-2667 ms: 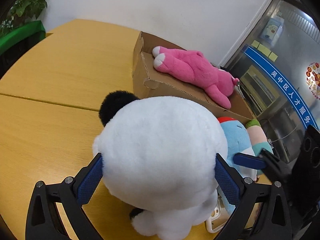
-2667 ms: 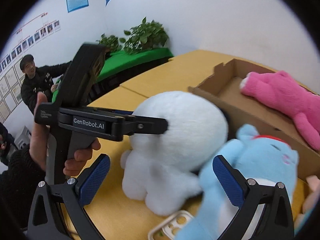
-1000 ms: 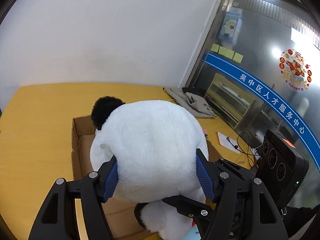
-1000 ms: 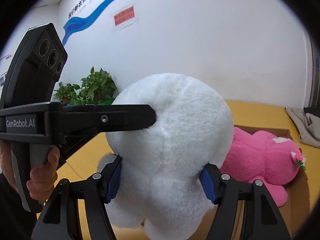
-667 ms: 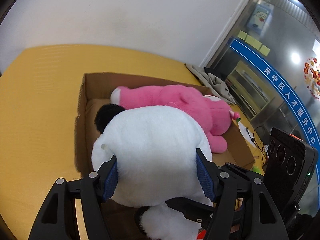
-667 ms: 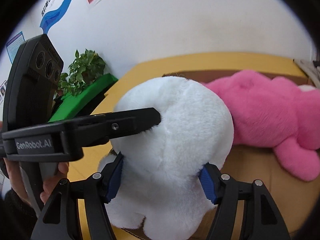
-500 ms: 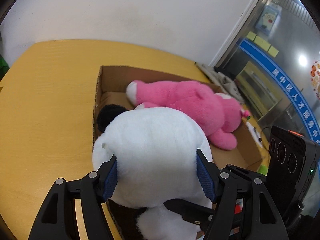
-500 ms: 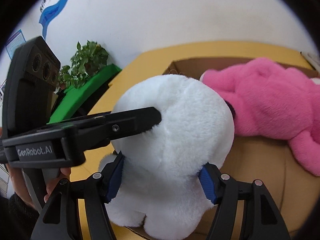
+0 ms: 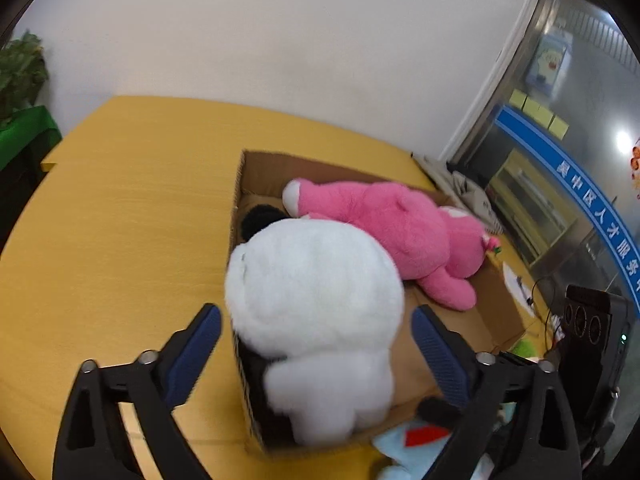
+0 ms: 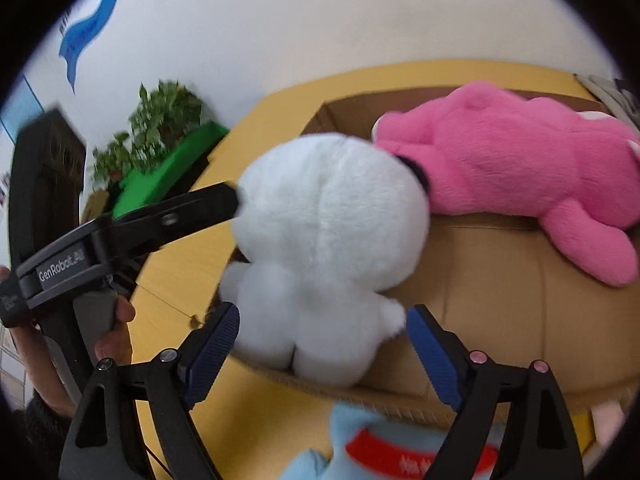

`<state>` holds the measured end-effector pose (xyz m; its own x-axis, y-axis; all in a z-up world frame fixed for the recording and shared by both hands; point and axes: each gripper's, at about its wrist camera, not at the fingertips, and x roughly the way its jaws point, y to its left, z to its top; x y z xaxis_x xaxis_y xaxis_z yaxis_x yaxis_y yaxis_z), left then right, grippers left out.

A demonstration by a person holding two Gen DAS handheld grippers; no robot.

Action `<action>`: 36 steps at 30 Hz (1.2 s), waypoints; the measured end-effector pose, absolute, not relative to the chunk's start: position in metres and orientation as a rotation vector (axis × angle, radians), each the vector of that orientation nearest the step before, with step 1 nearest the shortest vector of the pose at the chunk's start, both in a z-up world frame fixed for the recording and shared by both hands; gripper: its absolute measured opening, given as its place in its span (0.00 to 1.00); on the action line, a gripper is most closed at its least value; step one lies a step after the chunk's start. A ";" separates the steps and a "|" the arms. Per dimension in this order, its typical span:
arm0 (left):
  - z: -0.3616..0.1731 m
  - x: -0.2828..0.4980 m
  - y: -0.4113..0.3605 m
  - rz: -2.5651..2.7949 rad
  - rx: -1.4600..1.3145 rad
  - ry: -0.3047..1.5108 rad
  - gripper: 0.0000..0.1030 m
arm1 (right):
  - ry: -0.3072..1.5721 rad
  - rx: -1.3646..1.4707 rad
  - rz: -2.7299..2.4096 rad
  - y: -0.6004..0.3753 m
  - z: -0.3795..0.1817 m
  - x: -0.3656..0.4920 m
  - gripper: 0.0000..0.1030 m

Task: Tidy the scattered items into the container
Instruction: 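Withdraw both open tools and move them toward the light-blue bear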

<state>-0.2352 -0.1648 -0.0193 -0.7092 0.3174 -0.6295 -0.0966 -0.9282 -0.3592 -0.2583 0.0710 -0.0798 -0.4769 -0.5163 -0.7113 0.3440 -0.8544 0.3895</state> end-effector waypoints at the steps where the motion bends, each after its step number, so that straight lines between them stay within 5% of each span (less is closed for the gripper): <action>1: -0.013 -0.219 -0.164 2.703 -1.040 -0.438 1.00 | -0.277 1.184 -2.337 0.080 -0.074 -0.249 0.88; 12: 0.009 -0.104 -0.094 2.900 -0.946 -0.262 1.00 | -0.137 0.935 -2.584 0.131 -0.041 -0.160 0.92; 36: -0.030 -0.067 0.013 2.795 -0.987 -0.214 1.00 | -0.058 0.894 -2.774 0.222 -0.063 -0.096 0.92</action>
